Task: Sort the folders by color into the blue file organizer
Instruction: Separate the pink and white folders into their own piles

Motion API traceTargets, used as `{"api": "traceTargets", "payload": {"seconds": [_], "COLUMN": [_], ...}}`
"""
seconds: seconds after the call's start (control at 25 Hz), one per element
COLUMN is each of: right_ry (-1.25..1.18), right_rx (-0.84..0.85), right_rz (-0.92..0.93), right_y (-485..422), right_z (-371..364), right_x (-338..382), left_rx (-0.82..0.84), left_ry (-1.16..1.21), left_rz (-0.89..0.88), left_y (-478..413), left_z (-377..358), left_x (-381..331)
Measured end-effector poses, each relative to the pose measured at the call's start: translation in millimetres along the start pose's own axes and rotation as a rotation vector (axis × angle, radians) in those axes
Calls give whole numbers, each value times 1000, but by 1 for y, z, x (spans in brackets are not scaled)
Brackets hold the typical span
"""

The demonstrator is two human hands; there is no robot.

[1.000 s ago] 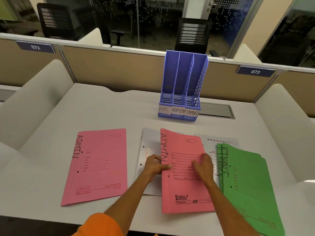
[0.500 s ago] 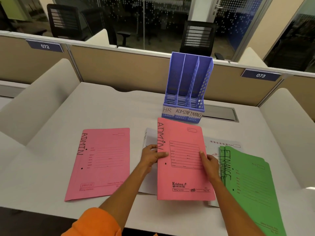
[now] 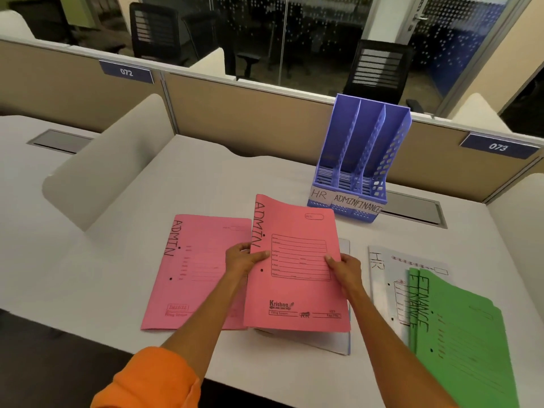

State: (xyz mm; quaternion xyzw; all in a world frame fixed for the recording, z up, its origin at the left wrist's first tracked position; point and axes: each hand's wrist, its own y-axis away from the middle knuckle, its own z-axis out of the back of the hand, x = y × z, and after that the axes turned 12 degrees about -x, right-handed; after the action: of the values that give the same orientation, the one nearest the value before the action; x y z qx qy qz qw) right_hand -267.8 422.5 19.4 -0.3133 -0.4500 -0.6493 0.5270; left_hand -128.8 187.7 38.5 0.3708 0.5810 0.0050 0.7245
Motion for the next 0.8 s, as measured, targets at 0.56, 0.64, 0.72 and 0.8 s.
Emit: {"api": "traceTargets", "payload": {"seconds": [0.56, 0.64, 0.72, 0.8], "right_ry": [130, 171, 202, 249], "right_rx": [239, 253, 258, 250], "right_rz": [80, 81, 86, 83], "right_y": [85, 91, 95, 96], "right_z": [-191, -202, -209, -213], "right_x": [42, 42, 41, 40], "left_rx": [-419, -427, -427, -412], "left_ry": [-324, -341, -357, -382], "left_rz": [-153, -148, -149, -157], "left_y": [-63, -67, -70, -75], "left_z": [161, 172, 177, 178], "left_x": [-30, -26, -21, -17]}}
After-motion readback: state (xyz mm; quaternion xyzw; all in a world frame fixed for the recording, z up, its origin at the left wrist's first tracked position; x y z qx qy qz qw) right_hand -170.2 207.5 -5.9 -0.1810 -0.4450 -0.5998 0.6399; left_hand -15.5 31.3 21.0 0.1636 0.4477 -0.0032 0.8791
